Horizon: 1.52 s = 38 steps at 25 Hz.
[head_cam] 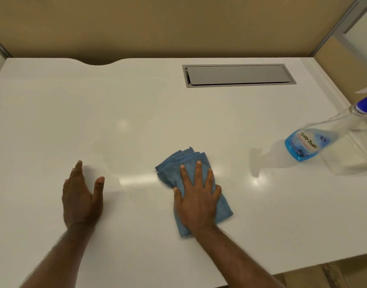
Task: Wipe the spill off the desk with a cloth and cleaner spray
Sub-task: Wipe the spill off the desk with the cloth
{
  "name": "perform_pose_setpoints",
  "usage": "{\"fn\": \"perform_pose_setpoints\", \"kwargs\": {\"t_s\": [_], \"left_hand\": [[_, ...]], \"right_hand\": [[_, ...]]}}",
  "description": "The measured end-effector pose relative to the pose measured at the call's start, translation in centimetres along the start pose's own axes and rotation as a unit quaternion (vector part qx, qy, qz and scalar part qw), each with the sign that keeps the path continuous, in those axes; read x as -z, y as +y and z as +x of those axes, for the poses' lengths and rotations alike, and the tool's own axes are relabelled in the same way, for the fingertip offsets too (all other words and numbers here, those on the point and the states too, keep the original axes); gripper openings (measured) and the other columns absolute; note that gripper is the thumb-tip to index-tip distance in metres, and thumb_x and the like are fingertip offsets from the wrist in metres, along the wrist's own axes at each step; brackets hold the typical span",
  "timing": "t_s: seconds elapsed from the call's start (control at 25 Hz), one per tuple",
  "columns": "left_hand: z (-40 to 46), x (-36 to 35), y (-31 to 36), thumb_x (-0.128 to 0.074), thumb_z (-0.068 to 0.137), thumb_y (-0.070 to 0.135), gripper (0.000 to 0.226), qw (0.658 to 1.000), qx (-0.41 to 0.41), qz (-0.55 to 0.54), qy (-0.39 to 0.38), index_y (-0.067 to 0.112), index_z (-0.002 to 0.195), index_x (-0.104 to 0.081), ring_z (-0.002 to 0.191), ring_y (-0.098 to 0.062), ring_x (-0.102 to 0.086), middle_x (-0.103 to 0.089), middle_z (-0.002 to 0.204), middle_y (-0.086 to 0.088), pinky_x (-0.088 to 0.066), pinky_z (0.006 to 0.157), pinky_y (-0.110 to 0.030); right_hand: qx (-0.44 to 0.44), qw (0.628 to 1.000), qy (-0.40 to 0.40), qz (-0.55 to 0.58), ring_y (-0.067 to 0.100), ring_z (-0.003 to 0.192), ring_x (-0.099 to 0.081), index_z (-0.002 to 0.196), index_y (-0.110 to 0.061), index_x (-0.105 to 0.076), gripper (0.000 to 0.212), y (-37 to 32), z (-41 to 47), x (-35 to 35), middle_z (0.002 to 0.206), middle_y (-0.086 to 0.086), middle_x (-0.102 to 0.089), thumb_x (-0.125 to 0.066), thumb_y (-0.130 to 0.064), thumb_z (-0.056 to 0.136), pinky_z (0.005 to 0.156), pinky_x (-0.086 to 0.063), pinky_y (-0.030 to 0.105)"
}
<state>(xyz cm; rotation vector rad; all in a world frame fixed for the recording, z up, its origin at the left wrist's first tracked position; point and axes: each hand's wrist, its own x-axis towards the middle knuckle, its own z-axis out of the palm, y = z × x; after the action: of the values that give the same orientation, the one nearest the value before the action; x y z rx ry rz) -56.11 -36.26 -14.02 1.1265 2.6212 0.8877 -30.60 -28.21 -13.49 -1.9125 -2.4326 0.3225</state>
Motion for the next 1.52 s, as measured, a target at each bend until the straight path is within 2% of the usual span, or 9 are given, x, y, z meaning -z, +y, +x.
{"fn": "perform_pose_setpoints", "kwargs": {"t_s": [0.24,0.44,0.6,0.68,0.8,1.04,1.24,1.36,1.52], "left_hand": [[0.1,0.0,0.0,-0.03,0.084,0.06,0.078,1.0,0.007,0.022,-0.015,0.017,0.148,-0.022,0.132,-0.045,-0.035,-0.042,0.147,-0.019,-0.03,0.109,-0.059],[-0.3,-0.1,0.0,-0.027,0.083,0.064,0.081,1.0,0.0,0.01,-0.016,0.018,0.15,-0.022,0.139,-0.04,-0.028,-0.035,0.154,-0.012,-0.021,0.116,-0.051],[-0.2,0.0,0.2,-0.027,0.084,0.063,0.08,1.0,-0.009,0.008,-0.023,0.017,0.149,-0.023,0.14,-0.038,-0.028,-0.036,0.154,-0.012,-0.019,0.118,-0.048],[0.2,0.8,-0.3,-0.028,0.084,0.063,0.08,1.0,0.004,0.011,0.001,0.016,0.149,-0.023,0.139,-0.038,-0.029,-0.036,0.153,-0.012,-0.019,0.117,-0.047],[0.1,0.6,0.0,-0.029,0.084,0.062,0.081,1.0,-0.004,0.005,-0.014,0.015,0.149,-0.024,0.139,-0.037,-0.03,-0.037,0.153,-0.012,-0.019,0.118,-0.046],[-0.1,0.1,0.1,-0.029,0.083,0.064,0.082,1.0,0.003,0.005,-0.02,0.017,0.15,-0.023,0.141,-0.035,-0.029,-0.036,0.154,-0.01,-0.018,0.118,-0.044],[-0.2,0.3,0.3,-0.029,0.085,0.064,0.082,1.0,-0.009,-0.002,-0.017,0.015,0.15,-0.024,0.142,-0.029,-0.03,-0.035,0.154,-0.011,-0.016,0.119,-0.042],[-0.2,0.3,0.2,-0.027,0.085,0.065,0.083,1.0,-0.013,-0.008,-0.019,0.014,0.151,-0.023,0.143,-0.028,-0.029,-0.034,0.155,-0.011,-0.016,0.119,-0.042],[-0.2,0.3,0.1,-0.028,0.086,0.064,0.082,0.999,-0.009,-0.029,-0.012,0.015,0.151,-0.023,0.142,-0.028,-0.03,-0.034,0.155,-0.011,-0.019,0.118,-0.043]], "right_hand": [[-0.204,0.977,0.059,-0.019,0.042,0.144,-0.017,0.153,-0.037,-0.011,0.066,11.7,2.5,2.3,0.161,0.012,-0.017,-0.038,-0.052,0.094,0.102,-0.028,0.058],[-0.23,0.972,0.054,-0.001,0.042,0.142,-0.02,0.153,-0.036,-0.01,0.064,15.7,6.4,3.6,0.161,0.013,-0.016,-0.034,-0.053,0.095,0.106,-0.027,0.063],[-0.174,0.984,0.043,0.019,0.04,0.144,-0.017,0.152,-0.039,-0.008,0.061,14.8,11.0,4.0,0.163,0.009,-0.011,-0.031,-0.052,0.097,0.108,-0.022,0.065],[-0.113,0.993,0.028,0.036,0.04,0.144,-0.017,0.152,-0.04,-0.008,0.062,11.1,13.6,3.9,0.163,0.009,-0.01,-0.032,-0.053,0.097,0.108,-0.021,0.066],[-0.063,0.997,0.022,0.028,0.04,0.145,-0.014,0.152,-0.04,-0.01,0.063,6.1,15.0,3.3,0.163,0.009,-0.008,-0.034,-0.054,0.095,0.109,-0.018,0.066],[0.057,0.998,0.0,0.029,0.039,0.147,-0.008,0.151,-0.039,-0.012,0.062,-4.1,12.9,1.0,0.164,0.01,-0.004,-0.034,-0.053,0.095,0.109,-0.015,0.064],[0.16,0.984,-0.047,0.063,0.037,0.148,-0.002,0.15,-0.041,-0.015,0.06,-10.9,8.4,-1.1,0.164,0.007,-0.002,-0.036,-0.051,0.095,0.111,-0.008,0.063],[0.218,0.972,-0.066,0.062,0.036,0.149,0.001,0.15,-0.041,-0.013,0.062,-12.1,5.1,-1.9,0.164,0.006,0.0,-0.037,-0.049,0.093,0.113,-0.007,0.063],[0.27,0.96,-0.054,0.046,0.033,0.149,-0.005,0.148,-0.045,-0.017,0.062,-9.0,1.0,-2.0,0.164,0.001,-0.007,-0.04,-0.049,0.09,0.113,-0.01,0.059]]}}
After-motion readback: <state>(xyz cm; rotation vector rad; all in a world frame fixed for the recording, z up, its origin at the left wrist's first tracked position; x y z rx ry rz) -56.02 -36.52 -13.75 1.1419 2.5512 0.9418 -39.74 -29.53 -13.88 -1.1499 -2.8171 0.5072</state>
